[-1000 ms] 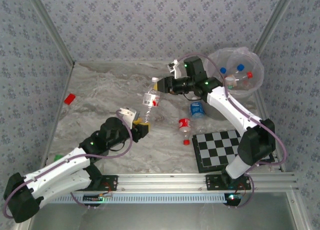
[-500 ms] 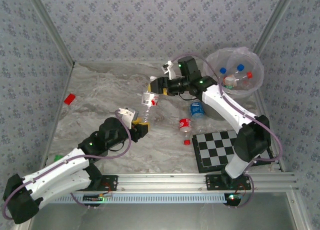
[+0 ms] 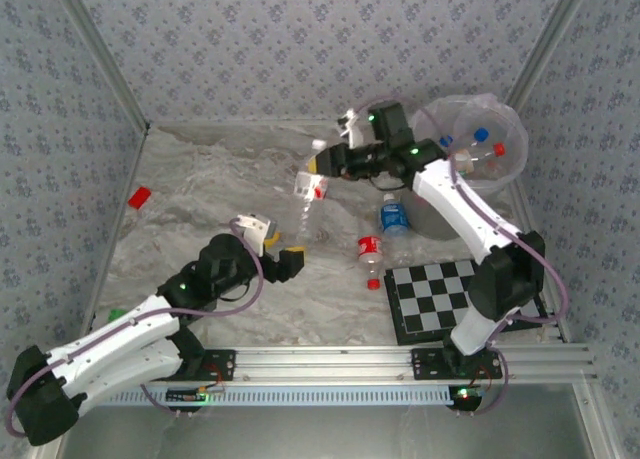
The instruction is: Put the plastic bottles in the bin
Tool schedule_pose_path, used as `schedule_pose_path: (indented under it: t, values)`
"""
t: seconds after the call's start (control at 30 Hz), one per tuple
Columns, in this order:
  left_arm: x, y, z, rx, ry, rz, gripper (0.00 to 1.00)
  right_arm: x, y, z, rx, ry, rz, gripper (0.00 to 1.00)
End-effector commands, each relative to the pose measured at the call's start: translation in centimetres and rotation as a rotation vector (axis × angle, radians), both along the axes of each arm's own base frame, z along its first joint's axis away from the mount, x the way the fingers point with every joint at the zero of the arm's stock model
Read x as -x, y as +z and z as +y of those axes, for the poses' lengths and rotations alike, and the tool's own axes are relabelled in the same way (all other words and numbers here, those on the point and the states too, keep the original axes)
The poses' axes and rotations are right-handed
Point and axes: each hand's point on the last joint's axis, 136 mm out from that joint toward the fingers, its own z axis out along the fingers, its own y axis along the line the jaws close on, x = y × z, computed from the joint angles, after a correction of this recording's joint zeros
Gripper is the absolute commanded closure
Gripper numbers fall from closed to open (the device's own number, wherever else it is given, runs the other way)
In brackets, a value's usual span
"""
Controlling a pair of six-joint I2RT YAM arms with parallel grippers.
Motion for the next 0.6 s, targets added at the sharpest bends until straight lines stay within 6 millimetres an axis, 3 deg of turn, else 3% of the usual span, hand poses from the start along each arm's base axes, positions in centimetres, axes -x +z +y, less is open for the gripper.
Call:
schedule_pose_path:
  t: [0.0, 0.13, 0.3, 0.4, 0.57]
  values:
    - [-0.1, 2.3, 0.8, 0.017, 0.04, -0.033, 0.04, 0.6, 9.7, -6.5, 0.02, -0.138, -0.275, 0.68]
    - [-0.2, 1.7, 1.2, 0.002, 0.06, -0.015, 0.03, 0.8, 15.6, -15.7, 0.19, -0.485, -0.516, 0.74]
    - [-0.7, 0.4, 0.8, -0.005, 0.07, 0.014, 0.03, 2.4, 19.7, -25.0, 0.424, -0.851, -0.723, 0.8]
    - [-1.2, 0.0, -0.2, -0.008, 0.056, 0.029, 0.03, 1.8, 19.7, -28.3, 0.56, -0.965, -0.766, 0.83]
    - [-1.7, -0.2, -2.0, -0.015, 0.012, 0.058, 0.04, -0.7, 16.1, -29.6, 0.652, -0.962, -0.699, 0.84]
